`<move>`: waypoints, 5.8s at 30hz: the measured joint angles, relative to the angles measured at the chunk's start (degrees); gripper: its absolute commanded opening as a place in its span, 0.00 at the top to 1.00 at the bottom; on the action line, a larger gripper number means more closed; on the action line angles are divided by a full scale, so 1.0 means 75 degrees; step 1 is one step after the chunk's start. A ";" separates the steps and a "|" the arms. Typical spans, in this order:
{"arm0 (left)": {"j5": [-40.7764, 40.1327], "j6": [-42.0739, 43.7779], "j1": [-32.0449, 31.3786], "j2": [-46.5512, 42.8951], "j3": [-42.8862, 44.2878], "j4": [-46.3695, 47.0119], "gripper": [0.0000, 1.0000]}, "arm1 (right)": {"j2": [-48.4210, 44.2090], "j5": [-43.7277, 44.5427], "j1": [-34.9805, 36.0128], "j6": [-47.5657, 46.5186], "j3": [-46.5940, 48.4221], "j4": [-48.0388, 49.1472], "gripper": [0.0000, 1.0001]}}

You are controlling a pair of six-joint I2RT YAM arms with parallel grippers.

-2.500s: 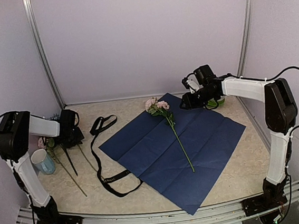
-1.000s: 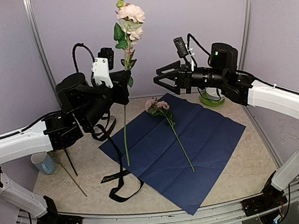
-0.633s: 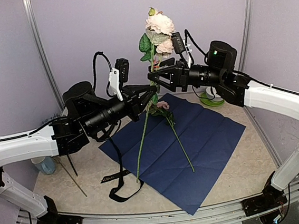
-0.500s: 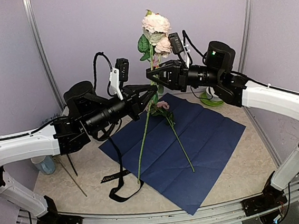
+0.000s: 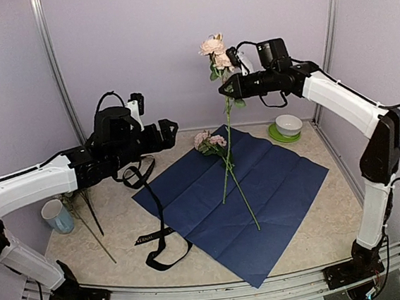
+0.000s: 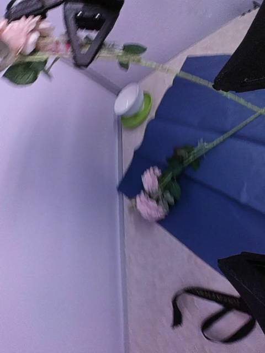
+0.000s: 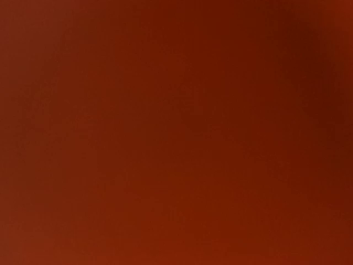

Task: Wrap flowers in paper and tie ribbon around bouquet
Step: Place the fake flower on the flattened wrapping paper, then pick up the fake flower from the center of the board, then pass from the left arm to the right, then place the fake flower on the flattened wrapping paper.

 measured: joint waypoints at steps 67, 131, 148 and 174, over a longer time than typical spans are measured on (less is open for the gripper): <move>-0.2801 -0.3322 0.4511 0.2419 -0.1501 -0.3252 1.00 | 0.1046 0.1204 -0.0073 -0.1288 -0.1274 -0.1166 0.57; -0.2623 -0.5018 0.0691 0.0685 -0.1285 -0.4462 0.01 | 0.1507 0.2588 0.0358 -0.0428 -0.1370 -0.0621 1.00; -0.2305 -0.8154 0.1979 0.0428 -0.3086 -0.5307 0.01 | 0.2582 0.3835 0.0358 -0.0740 -0.0755 -0.1591 0.74; -0.2020 -0.7720 0.2413 -0.0259 -0.4581 -0.4240 0.96 | 0.0848 0.3456 0.0358 -0.1212 -0.2433 -0.0667 0.74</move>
